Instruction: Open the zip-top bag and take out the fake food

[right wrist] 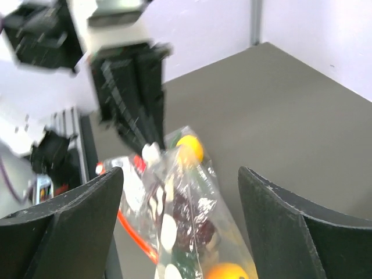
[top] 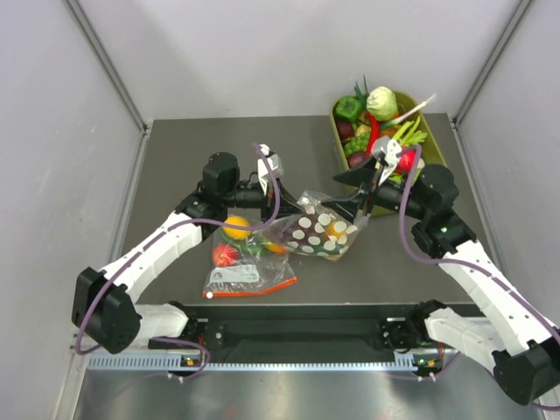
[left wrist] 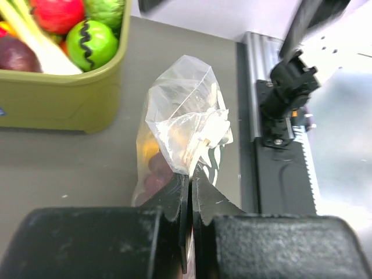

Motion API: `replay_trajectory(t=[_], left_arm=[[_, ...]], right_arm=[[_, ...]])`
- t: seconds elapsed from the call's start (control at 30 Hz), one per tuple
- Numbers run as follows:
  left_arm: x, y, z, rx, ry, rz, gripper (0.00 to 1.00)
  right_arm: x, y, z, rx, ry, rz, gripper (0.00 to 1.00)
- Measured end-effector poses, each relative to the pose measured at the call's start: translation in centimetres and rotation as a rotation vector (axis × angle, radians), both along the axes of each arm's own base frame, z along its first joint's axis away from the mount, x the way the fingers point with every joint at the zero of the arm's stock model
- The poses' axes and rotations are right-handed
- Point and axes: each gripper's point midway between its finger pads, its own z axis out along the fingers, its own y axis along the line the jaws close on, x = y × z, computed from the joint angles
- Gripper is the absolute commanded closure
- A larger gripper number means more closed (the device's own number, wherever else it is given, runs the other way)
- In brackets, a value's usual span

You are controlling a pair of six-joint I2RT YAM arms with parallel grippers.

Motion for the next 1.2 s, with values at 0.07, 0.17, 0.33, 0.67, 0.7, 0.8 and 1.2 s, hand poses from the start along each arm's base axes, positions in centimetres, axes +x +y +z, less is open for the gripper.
replay_trajectory(t=[0.07,0.17,0.33,0.67,0.7,0.8,1.2], left_arm=[[-0.3,-0.2,0.3,-0.007,0.016,-0.022,1.0],[-0.7,-0.3,0.9,-0.022,0.032,-0.051,1.0],[-1.4,-0.4,1.4,-0.035,0.06,-0.087,1.0],[-2.1,-0.4,1.5,-0.038,0.103,-0.118,1.0],[-2.1,-0.5,1.4,-0.038,0.106,-0.12,1.0],[-1.9,-0.6,1.0,-0.034,0.12,-0.122,1.0],[-1.6,-0.6,0.9,-0.027,0.107,-0.113,0.51]], right_arm=[[-1.1,0.0,-0.8,-0.022,-0.041,0.051,0.2],[-1.9,0.2,-2.3,-0.048,-0.071,0.104,0.2],[-2.3,0.6,-3.3,-0.07,-0.093,0.159,0.2],[-2.6,2.6,-4.2,-0.067,-0.111,0.265,0.23],[-2.6,2.9,-4.4,-0.07,-0.108,0.275,0.26],[-2.7,3.5,-4.8,-0.074,-0.101,0.295,0.43],[-2.4,4.1,-4.6,-0.064,-0.108,0.276,1.0]])
